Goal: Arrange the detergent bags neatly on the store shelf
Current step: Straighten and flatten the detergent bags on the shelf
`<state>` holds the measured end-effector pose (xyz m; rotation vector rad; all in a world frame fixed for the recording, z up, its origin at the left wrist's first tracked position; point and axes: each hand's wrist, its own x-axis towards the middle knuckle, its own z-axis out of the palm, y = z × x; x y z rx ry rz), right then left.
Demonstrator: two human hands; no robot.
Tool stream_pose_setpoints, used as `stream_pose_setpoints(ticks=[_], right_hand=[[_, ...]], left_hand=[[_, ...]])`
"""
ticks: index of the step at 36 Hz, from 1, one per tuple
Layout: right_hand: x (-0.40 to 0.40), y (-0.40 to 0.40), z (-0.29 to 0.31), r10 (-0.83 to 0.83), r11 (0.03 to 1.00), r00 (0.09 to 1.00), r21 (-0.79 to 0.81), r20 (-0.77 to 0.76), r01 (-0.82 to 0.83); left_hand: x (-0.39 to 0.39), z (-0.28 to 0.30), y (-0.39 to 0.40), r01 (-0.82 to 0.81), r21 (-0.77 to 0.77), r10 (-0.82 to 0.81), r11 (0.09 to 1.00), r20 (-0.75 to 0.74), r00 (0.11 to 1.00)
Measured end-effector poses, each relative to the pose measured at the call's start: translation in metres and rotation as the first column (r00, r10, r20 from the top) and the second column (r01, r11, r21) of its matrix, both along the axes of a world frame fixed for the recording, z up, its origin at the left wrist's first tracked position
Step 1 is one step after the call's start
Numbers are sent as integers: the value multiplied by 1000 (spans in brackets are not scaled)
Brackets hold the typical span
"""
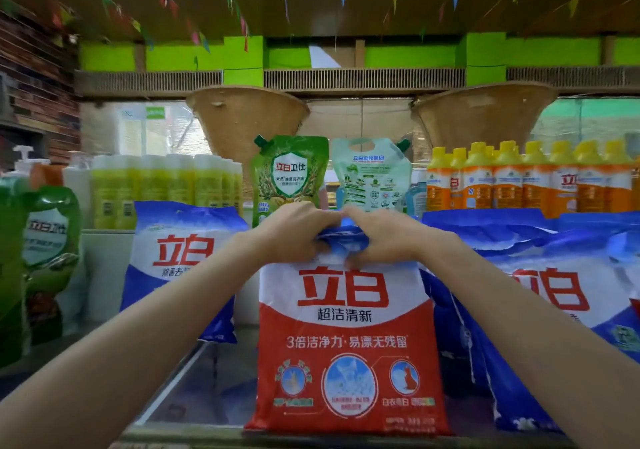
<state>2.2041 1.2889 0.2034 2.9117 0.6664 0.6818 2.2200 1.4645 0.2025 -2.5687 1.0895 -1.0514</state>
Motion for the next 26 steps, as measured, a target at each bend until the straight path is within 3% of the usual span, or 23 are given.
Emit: stream_pose_setpoints(ticks=[4, 7, 9, 11, 12, 13, 15, 17, 18, 22, 26], right_hand=[[-3, 2, -5, -28, 997, 997, -78, -74, 22], [-7, 6, -17, 3, 982, 993, -186, 117, 19], [-7, 9, -27, 52, 971, 967, -239, 248, 10], [-7, 11, -36, 75, 961, 947, -276, 312, 15], [-7, 11, -39, 80, 960, 943, -280, 324, 14], [-8, 11, -40, 85, 960, 941, -280, 326, 11], [-9, 10, -42, 100, 962, 943, -274, 317, -10], [-11, 9, -42, 116, 963, 944, -269, 309, -30], [-11, 9, -42, 126, 964, 943, -262, 309, -43], [-14, 9, -43, 134, 969, 947, -237, 293, -64], [-14, 8, -43, 114, 971, 951, -236, 288, -44]], left_hand=[[-7, -11, 1, -20, 28, 18, 999, 82, 996], [-11, -17, 1, -52, 86, 49, 995, 42, 998], [-12, -9, 9, -2, 68, 18, 998, -235, 972], [-13, 7, 23, 46, -132, -119, 990, -623, 773], [-8, 13, 30, 22, -264, -209, 964, -704, 678], [1, 16, 35, -23, -378, -274, 926, -711, 648], [25, 16, 38, -109, -519, -267, 848, -594, 759], [51, 13, 34, -188, -521, -72, 833, -438, 896], [61, 12, 30, -231, -473, 33, 850, -391, 920], [89, 8, 19, -366, -218, 264, 905, -388, 883], [113, 1, 15, -413, -183, 295, 892, -455, 840]])
